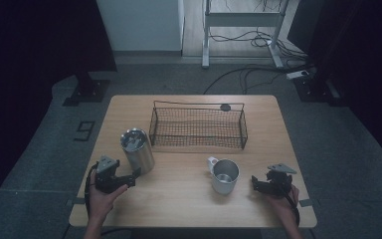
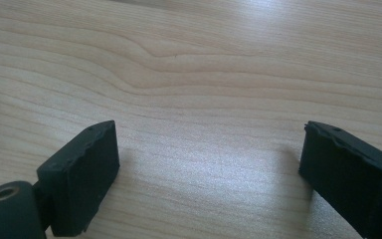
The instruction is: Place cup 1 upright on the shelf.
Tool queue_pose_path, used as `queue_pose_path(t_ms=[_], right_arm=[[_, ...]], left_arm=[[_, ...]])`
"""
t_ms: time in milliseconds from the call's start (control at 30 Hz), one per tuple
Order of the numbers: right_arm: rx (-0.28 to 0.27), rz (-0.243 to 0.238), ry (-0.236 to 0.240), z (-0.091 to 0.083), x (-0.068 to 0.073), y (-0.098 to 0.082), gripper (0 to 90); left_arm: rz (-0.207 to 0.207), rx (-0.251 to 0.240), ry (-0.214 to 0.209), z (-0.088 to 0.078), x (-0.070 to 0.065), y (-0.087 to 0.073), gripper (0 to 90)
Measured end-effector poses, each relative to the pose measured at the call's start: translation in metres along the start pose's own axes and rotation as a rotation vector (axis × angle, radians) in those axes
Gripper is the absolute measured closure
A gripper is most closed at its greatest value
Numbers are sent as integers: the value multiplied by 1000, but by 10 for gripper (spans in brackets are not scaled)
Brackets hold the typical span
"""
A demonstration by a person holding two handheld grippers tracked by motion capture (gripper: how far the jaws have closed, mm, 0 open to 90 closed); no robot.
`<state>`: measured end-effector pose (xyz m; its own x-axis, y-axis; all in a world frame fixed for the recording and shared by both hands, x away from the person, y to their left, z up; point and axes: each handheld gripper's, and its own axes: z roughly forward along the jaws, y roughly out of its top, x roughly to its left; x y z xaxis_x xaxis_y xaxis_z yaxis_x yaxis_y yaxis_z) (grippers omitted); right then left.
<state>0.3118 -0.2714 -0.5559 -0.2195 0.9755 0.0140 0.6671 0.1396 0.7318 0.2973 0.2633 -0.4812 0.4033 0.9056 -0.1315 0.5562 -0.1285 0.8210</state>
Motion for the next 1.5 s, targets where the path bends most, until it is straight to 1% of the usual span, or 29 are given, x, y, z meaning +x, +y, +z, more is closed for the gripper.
queue_pose_path(t_ms=[167, 633, 767, 1033, 1300, 1367, 1500], right_arm=[[0, 0, 0, 0, 0, 0, 82], [0, 1, -1, 0, 0, 0, 86], [0, 6, -8, 0, 0, 0, 83], [0, 9, -12, 0, 0, 0, 83], [0, 9, -11, 0, 0, 0, 83], [0, 9, -12, 0, 0, 0, 83], [0, 9, -11, 0, 0, 0, 83]], left_arm=[[-7, -9, 6, 2, 1, 4, 66], [14, -29, 17, 11, 3, 14, 52], [12, -25, 21, 15, 3, 18, 53], [11, -33, 23, 21, 3, 24, 58], [27, -46, 27, 27, 3, 30, 60], [37, -49, 23, 29, 2, 33, 59], [40, -50, 17, 33, 3, 35, 52]])
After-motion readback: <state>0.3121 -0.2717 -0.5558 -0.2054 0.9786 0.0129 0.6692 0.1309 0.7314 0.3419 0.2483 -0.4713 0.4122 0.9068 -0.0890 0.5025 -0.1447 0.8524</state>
